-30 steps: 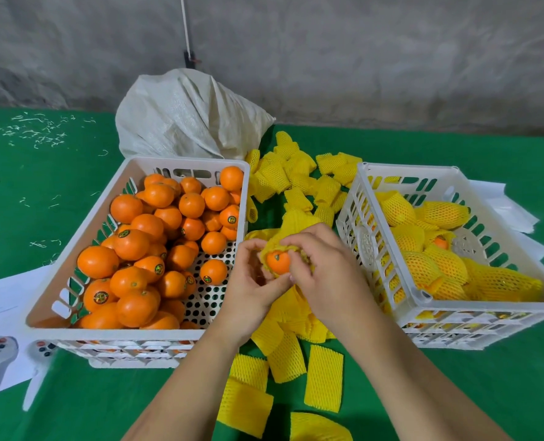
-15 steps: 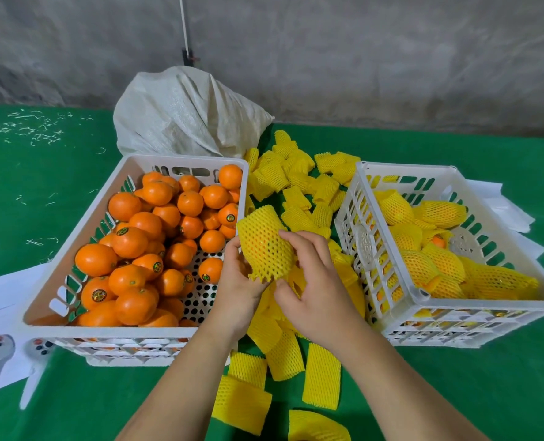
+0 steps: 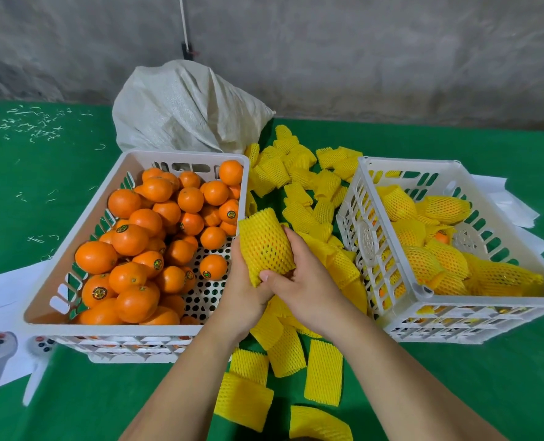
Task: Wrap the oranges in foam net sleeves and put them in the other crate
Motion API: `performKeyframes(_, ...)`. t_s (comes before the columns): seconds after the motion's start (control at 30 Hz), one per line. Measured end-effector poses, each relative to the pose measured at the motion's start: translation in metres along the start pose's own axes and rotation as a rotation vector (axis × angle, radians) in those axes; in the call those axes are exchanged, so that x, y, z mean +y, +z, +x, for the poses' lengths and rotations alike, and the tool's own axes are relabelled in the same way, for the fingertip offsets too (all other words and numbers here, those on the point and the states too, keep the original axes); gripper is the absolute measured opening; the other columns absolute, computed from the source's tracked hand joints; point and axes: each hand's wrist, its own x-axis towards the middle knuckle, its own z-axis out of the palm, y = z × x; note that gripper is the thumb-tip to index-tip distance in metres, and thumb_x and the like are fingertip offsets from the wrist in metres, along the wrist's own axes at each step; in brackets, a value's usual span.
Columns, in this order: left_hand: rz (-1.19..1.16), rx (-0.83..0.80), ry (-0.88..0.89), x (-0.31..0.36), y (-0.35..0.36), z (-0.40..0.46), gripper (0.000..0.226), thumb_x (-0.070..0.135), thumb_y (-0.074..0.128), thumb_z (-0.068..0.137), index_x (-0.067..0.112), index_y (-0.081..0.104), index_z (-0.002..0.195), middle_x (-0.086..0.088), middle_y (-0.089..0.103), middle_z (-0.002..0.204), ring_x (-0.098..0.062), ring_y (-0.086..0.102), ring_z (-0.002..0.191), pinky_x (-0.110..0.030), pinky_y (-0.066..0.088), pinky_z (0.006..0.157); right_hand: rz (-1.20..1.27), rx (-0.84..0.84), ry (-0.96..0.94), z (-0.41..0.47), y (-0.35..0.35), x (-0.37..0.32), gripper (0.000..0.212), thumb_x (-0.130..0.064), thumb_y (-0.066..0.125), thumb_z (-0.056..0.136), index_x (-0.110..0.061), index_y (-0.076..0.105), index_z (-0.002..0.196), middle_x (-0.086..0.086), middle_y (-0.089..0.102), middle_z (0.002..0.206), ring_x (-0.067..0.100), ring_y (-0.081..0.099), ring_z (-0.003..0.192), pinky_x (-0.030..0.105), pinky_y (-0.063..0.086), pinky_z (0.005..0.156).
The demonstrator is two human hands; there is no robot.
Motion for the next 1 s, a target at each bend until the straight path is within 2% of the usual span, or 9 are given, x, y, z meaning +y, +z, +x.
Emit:
performKeyframes(0.13, -0.019, -0.219, -0.034, -0.002, -0.003, 0.004, 0.081, -0.004, 0.064, 0.100, 0.037, 0.026, 0.159, 0.004, 0.059, 0.149, -0.025, 0.056, 0.140, -0.040, 0.056, 0.105, 0.140, 0.093, -0.020, 0.003, -0.015, 0.007, 0.074, -0.015, 0.066, 0.099, -0.040, 0.030, 0.158, -0.013, 0.047, 0.153, 0.005, 0.054, 0.134, 0.041, 0.049, 0.111)
performKeyframes(0.2, -0.099, -0.176, -0.136, -0.002, -0.001, 0.009, 0.066, 0.011, 0.060, 0.106, 0.026, 0.029, 0.161, -0.003, 0.059, 0.150, -0.034, 0.054, 0.142, -0.047, 0.054, 0.103, 0.126, 0.134, -0.050, 0.000, -0.022, 0.012, 0.069, -0.015, 0.063, 0.101, -0.043, 0.032, 0.157, -0.013, 0.058, 0.144, 0.002, 0.062, 0.123, 0.035, 0.054, 0.104)
performKeyframes(0.27, -0.062, -0.120, -0.157, -0.001, 0.002, 0.009, 0.064, 0.039, 0.061, 0.104, 0.025, 0.034, 0.161, 0.006, 0.062, 0.147, -0.020, 0.061, 0.135, -0.040, 0.053, 0.106, 0.063, 0.174, -0.066, -0.005, -0.022, 0.018, 0.065, -0.020, 0.060, 0.103, -0.052, 0.033, 0.153, -0.030, 0.067, 0.114, -0.007, 0.066, 0.099, 0.019, 0.057, 0.084)
performKeyframes(0.33, -0.001, -0.101, -0.076, -0.002, 0.004, 0.010, 0.051, 0.038, 0.063, 0.103, 0.025, 0.047, 0.150, 0.012, 0.071, 0.130, -0.006, 0.068, 0.119, -0.024, 0.057, 0.094, 0.067, 0.233, -0.062, -0.010, -0.017, 0.023, 0.058, -0.024, 0.055, 0.105, -0.060, 0.037, 0.147, -0.038, 0.060, 0.087, -0.013, 0.060, 0.081, 0.009, 0.048, 0.068)
performKeyframes(0.47, -0.007, -0.090, -0.050, -0.001, 0.014, 0.011, 0.060, 0.015, 0.080, 0.088, 0.012, 0.049, 0.140, 0.002, 0.076, 0.121, -0.017, 0.073, 0.113, -0.025, 0.059, 0.087, 0.387, 0.307, 0.051, -0.019, -0.008, 0.026, 0.047, -0.058, 0.062, 0.092, -0.067, 0.048, 0.136, -0.038, 0.056, 0.129, -0.003, 0.058, 0.123, 0.027, 0.052, 0.098)
performKeyframes(0.6, 0.210, -0.203, -0.024, -0.004, 0.014, 0.011, 0.067, 0.014, 0.085, 0.087, 0.020, 0.047, 0.142, 0.003, 0.073, 0.120, -0.020, 0.071, 0.111, -0.038, 0.059, 0.094, 0.424, 0.326, 0.072, -0.021, -0.011, 0.029, 0.073, -0.076, 0.076, 0.073, -0.065, 0.045, 0.138, -0.012, 0.047, 0.155, 0.022, 0.054, 0.136, 0.054, 0.050, 0.106)
performKeyframes(0.73, 0.284, -0.122, 0.078, -0.009, -0.011, 0.013, 0.039, 0.032, 0.068, 0.103, 0.033, 0.056, 0.139, 0.005, 0.073, 0.119, -0.015, 0.067, 0.113, -0.029, 0.054, 0.095, 0.431, 0.422, 0.095, -0.018, -0.058, 0.030, 0.076, -0.071, 0.082, 0.069, -0.055, 0.053, 0.137, -0.007, 0.065, 0.137, 0.024, 0.075, 0.104, 0.038, 0.059, 0.080)
performKeyframes(0.83, 0.319, 0.033, 0.108, -0.011, -0.029, 0.017, 0.027, 0.037, 0.062, 0.106, 0.036, 0.061, 0.134, 0.010, 0.071, 0.122, -0.010, 0.067, 0.111, -0.027, 0.056, 0.087, 0.532, 0.631, 0.038, -0.013, -0.117, 0.030, 0.067, -0.066, 0.080, 0.073, -0.051, 0.056, 0.134, -0.011, 0.065, 0.137, 0.019, 0.070, 0.115, 0.035, 0.059, 0.086)
performKeyframes(1.0, 0.435, 0.208, -0.026, -0.023, -0.048, 0.035, 0.017, 0.038, 0.058, 0.107, 0.040, 0.063, 0.124, 0.028, 0.066, 0.114, -0.002, 0.066, 0.101, -0.049, 0.061, 0.086, 0.523, 1.023, 0.200, 0.004, -0.179, 0.050, 0.088, -0.046, 0.063, 0.098, -0.053, -0.001, 0.157, -0.006, 0.008, 0.172, 0.033, 0.037, 0.148, 0.057, 0.036, 0.116)
